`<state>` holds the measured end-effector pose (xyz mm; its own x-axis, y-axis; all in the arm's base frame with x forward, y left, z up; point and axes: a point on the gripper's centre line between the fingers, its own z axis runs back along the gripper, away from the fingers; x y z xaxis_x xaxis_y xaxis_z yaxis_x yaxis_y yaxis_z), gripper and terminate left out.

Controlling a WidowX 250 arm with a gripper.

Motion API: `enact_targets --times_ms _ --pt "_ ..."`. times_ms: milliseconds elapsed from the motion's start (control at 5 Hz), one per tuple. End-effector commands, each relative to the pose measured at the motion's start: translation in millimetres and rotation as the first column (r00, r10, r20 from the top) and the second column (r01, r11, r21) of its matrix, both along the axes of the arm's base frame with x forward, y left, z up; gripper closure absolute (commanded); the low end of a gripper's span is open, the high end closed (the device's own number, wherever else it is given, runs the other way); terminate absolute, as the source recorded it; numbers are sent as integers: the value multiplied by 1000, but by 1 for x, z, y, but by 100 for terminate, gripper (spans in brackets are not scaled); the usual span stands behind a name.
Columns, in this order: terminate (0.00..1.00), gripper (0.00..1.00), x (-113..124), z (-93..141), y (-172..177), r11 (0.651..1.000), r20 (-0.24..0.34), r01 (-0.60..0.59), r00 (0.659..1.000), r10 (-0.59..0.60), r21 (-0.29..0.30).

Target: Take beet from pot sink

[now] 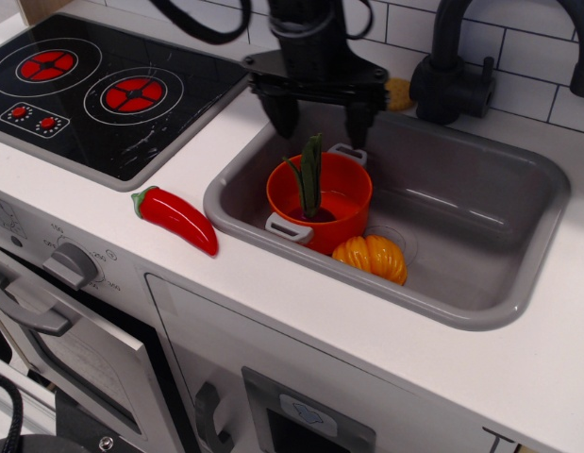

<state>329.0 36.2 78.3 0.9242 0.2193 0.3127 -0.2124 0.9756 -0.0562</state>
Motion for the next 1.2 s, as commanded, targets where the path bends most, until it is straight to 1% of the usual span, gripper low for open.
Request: enact_targets --times_ms 0,400,600,800,1000 --pt "0 0 -2 -1 -2 996 -19 -38 999 40 80" --pt "0 0 3 -26 -8 992 -35 -35 999 40 121" --pt "0 0 6 -28 -7 991 -43 -58 997 64 119" --pt "0 100 7 -28 -4 989 -49 -70 996 77 127" --pt "0 100 7 -25 -2 988 -37 -82 995 88 133"
